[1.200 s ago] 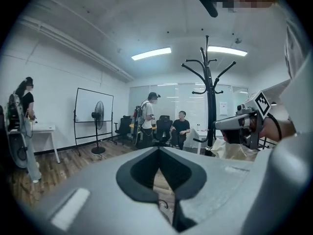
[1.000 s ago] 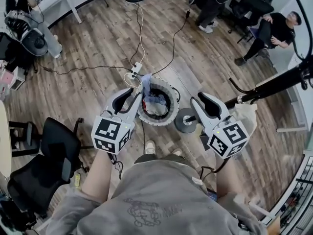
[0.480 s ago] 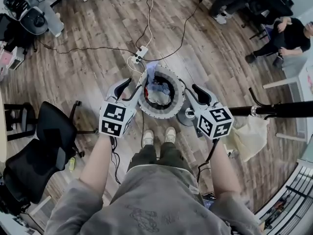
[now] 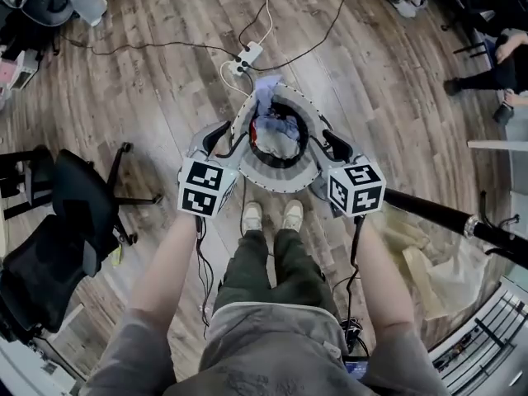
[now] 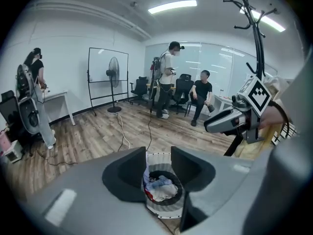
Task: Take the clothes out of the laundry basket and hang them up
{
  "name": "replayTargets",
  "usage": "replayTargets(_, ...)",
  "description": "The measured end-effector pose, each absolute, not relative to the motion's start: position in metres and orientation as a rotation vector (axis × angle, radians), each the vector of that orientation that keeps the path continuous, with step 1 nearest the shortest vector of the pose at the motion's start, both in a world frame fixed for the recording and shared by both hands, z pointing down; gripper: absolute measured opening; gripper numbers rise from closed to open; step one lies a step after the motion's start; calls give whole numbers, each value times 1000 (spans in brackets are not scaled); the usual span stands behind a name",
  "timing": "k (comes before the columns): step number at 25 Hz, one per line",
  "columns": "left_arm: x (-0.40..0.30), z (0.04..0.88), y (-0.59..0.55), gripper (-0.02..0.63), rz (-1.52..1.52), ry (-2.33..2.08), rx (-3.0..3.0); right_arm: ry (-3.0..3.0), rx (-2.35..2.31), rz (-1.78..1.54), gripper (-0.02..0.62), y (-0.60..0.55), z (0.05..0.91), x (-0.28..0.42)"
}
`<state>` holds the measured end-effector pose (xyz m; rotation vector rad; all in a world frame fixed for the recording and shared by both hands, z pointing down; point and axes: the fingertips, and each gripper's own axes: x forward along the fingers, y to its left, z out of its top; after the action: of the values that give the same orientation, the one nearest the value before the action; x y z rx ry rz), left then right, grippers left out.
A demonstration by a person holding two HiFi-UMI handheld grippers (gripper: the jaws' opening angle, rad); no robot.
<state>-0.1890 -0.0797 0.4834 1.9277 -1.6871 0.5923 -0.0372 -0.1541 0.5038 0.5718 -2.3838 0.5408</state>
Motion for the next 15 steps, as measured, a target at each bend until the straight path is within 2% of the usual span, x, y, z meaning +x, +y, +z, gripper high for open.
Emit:
replayTargets(4, -188, 555, -91, 160, 605, -1658, 1900, -2367, 565, 579, 189, -164, 574, -42)
replayTargets(15, -183, 732, -118, 160, 670, -1593, 1833, -2256, 561, 601, 196, -185, 760, -51)
